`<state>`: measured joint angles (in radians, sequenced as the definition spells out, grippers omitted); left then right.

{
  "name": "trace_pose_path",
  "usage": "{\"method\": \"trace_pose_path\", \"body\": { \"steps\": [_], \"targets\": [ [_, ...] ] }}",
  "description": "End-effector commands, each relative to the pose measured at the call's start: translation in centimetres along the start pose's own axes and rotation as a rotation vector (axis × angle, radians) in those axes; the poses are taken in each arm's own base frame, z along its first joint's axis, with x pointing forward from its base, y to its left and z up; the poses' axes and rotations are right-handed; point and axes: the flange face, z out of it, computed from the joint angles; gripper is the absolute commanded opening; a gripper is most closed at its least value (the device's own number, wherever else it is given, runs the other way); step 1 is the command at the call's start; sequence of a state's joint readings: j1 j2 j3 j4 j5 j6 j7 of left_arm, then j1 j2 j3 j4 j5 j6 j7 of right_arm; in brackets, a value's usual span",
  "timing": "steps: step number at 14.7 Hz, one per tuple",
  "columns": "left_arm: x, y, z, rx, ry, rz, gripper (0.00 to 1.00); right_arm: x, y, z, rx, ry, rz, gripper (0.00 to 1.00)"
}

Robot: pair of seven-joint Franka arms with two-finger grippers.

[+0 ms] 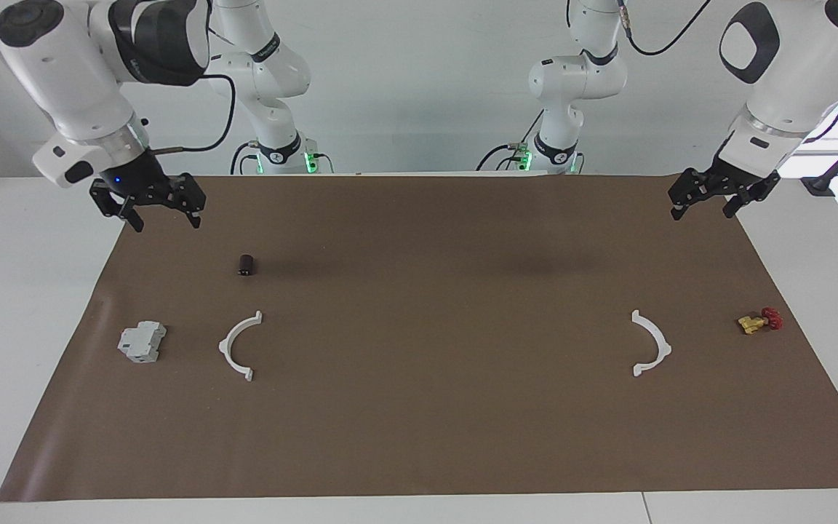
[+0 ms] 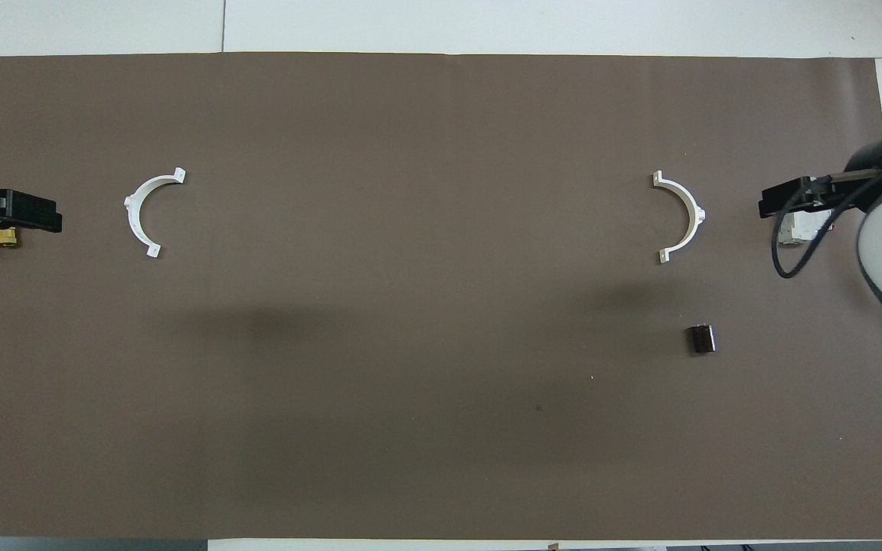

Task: Assemble drain pipe with both arms
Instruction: 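Grasp the white clamp halves with the left gripper while the right gripper grasps its half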

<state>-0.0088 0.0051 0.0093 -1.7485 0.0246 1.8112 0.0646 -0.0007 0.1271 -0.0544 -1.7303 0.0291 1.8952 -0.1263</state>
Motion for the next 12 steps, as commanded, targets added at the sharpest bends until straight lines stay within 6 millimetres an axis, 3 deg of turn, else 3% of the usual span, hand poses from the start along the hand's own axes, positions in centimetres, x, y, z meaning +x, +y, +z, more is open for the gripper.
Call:
{"method": "trace_pose_path", "body": {
  "steps": [1, 4, 6, 10, 12],
  "targets": [
    [2.0, -0.2, 5.6, 0.011, 0.007, 0.033, 0.99, 2.8, -0.3, 6.2, 0.014, 0.027, -0.018, 1.00],
    [4.7, -0.4, 11.0, 0.015, 0.038, 0.062, 0.98, 2.5, 0.0, 14.2, 0.021, 0.009, -0.009, 1.00],
    [5.7, -0.6, 13.8, 0.019, 0.049, 0.103, 0.95, 2.9, 0.5, 18.3, 0.050, -0.006, -0.022, 0.97],
    [7.2, -1.8, 19.3, 0.025, 0.068, 0.165, 0.93, 3.0, 0.2, 19.4, 0.058, 0.005, -0.031, 0.75],
    [7.7, -2.5, 21.3, 0.030, 0.076, 0.181, 0.92, 3.1, 0.8, 20.3, 0.054, 0.011, -0.059, 0.73]
  ]
}}
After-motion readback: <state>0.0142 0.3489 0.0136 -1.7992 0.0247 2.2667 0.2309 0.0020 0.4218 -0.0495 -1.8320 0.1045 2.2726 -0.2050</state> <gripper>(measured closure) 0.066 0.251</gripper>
